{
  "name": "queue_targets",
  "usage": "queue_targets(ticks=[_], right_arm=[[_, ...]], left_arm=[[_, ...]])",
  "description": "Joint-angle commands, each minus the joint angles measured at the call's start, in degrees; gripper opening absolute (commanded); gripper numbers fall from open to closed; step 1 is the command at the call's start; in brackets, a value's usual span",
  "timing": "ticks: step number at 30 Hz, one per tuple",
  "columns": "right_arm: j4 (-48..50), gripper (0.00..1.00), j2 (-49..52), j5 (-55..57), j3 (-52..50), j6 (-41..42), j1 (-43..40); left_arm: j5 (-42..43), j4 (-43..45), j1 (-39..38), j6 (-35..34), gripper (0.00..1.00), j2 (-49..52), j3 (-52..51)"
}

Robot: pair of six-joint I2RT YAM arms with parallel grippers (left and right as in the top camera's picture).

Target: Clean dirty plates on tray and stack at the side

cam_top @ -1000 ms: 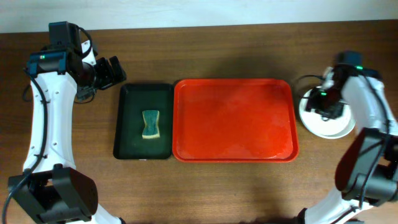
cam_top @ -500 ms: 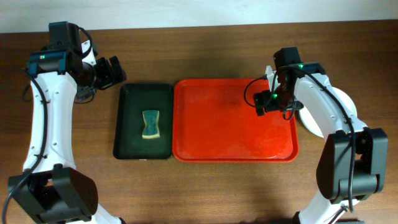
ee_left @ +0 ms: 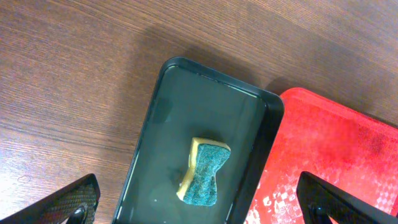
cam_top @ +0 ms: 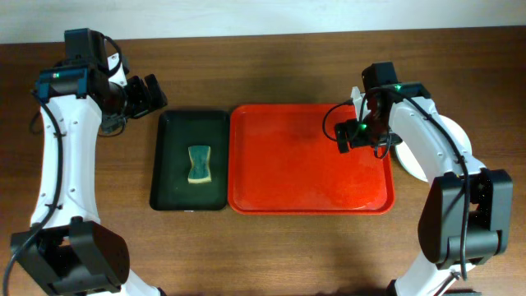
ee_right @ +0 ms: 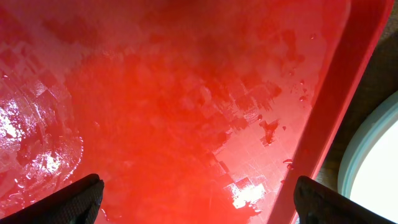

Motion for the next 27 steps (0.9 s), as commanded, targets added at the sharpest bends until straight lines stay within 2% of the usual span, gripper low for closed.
queue_targets(ticks=[1,8,14,22,27], right_arm=[[0.07,0.99,-1.05,0.11,-0.26,0.02,0.20],[0.44,0.99,-0.85,0.09,-0.59,0.04,0.31],[0.46,0.99,-3.19,0.11,-0.59,0.02,3.76],[0.44,0.99,-17.44,0.11,-0.59,0.02,13.05],[0.44,0.99,-30.36,0.11,-0.59,0.02,14.38]], left_arm=[[0.42,-0.04,0.09,-0.31,0.99,-0.33,0.68],[0.42,-0.04,0.09,-0.31,0.99,-0.33,0.68],[0.42,-0.04,0.09,-0.31,0.99,-0.33,0.68],[0.44,-0.04,0.09,-0.31,0.99,-0.33,0.68],[0.44,-0.04,0.09,-0.31,0.99,-0.33,0.68]])
